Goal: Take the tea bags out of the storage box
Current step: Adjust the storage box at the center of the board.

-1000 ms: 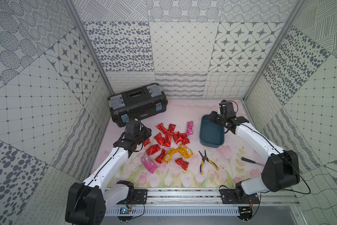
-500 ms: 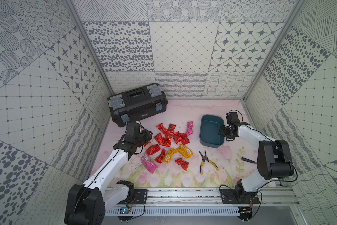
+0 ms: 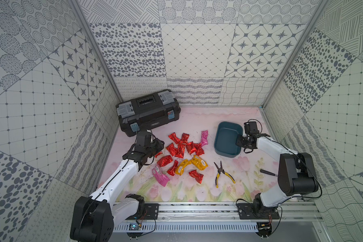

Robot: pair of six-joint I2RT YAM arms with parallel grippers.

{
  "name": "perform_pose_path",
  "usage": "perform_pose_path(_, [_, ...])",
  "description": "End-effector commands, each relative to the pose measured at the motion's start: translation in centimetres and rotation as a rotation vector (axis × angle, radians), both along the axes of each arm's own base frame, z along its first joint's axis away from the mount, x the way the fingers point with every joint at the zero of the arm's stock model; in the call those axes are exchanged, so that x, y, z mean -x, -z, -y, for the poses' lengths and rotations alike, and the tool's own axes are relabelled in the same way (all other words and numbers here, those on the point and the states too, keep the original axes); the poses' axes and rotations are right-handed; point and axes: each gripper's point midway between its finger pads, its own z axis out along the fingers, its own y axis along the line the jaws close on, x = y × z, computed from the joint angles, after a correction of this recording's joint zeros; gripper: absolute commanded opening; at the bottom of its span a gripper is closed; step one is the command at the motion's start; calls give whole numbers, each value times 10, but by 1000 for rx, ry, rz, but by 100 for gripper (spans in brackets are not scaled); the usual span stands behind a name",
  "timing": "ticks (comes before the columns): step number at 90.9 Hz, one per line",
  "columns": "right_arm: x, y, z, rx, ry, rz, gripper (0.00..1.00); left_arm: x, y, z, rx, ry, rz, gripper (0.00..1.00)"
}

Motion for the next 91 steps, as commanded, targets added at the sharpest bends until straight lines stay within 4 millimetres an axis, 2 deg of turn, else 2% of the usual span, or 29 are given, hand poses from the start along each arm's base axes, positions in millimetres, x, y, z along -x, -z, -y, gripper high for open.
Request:
perform_pose_path(1, [-14,-48,-7,81,-50,217,0,-6,-7,-4,-17,-14,21,31])
perform_pose_path(16, [-10,-96,-29,167,-143,468,0,-5,-9,-7,-37,-23,27,30])
perform_pose_path(27, [-8,-98,-37,145,-166,496,0,-4,-7,-10,-50,-31,25,30])
perform_pose_path(36, [-10,-87,-43,115,-186,441,0,-2,-3,-13,-65,-39,16,30])
perform_pose_path(42, [-13,-77,-45,62,-183,389,0,1,4,-22,-95,-82,-16,29])
perform_pose_path(53, [-23,-49,-39,-69,-157,190,0,6,12,-40,-164,-155,-49,28])
perform_pose_path(68, [-25,-21,-36,-85,-169,60,0,15,14,-66,-252,-271,-62,35])
perform_pose_path(80, [-27,-6,-31,-80,-158,10,0,23,9,-89,-314,-386,-24,47])
perform_pose_path(87, [-29,-2,-30,-80,-159,-11,0,21,5,-96,-344,-406,22,57])
perform_pose_path(91, [-29,0,-30,-79,-162,-25,1,20,4,-99,-363,-414,30,66])
